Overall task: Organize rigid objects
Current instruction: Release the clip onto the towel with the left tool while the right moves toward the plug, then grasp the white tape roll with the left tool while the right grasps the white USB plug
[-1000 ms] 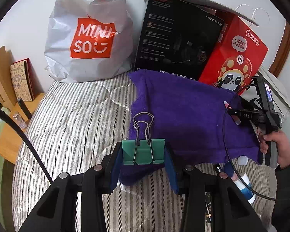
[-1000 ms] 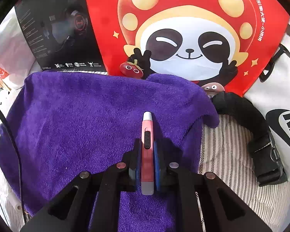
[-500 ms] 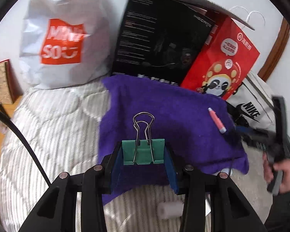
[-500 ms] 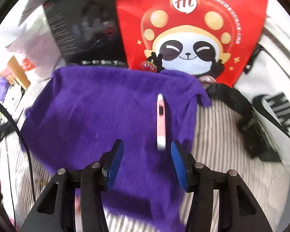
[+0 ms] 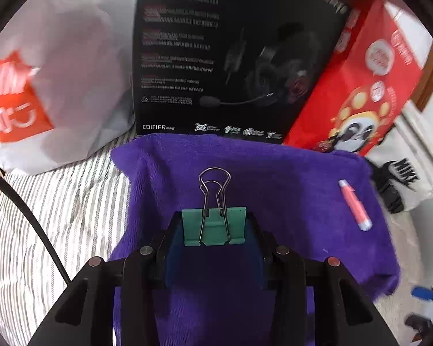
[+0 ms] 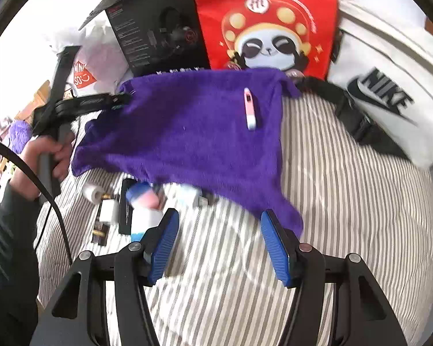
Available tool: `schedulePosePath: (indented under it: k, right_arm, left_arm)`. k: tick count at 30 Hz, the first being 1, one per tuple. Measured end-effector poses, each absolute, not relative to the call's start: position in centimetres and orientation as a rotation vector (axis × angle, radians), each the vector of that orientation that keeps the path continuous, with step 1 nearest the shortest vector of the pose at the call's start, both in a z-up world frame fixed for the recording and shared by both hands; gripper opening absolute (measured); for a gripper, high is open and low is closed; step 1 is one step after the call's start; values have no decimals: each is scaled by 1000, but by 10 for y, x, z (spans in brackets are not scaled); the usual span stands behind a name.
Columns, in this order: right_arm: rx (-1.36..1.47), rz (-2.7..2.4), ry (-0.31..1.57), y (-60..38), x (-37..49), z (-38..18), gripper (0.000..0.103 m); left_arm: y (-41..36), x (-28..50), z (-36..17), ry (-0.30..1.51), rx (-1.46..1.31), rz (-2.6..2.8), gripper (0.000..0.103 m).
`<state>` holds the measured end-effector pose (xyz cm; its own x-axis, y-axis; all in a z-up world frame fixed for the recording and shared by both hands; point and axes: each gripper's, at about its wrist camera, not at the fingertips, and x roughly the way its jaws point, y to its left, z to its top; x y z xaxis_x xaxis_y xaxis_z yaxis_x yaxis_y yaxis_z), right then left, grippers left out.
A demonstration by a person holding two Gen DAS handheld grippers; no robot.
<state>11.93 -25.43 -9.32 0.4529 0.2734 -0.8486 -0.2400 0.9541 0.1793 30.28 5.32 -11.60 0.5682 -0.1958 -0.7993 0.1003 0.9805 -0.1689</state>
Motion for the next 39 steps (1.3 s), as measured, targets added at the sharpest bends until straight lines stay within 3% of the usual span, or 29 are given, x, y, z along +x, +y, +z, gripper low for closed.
schedulePosePath:
  k: [18, 23, 39]
  right_arm:
    - [107, 294, 1079, -277, 97, -103, 59]
    - [98, 288, 1071, -277, 89, -100, 59]
    - [125, 271, 1027, -280, 54, -83, 60]
  left_arm:
    - [20, 332, -135, 1050, 70, -71, 41]
    - [20, 326, -136, 1069, 77, -73, 54]
    - [34, 158, -99, 1023, -2, -145, 54]
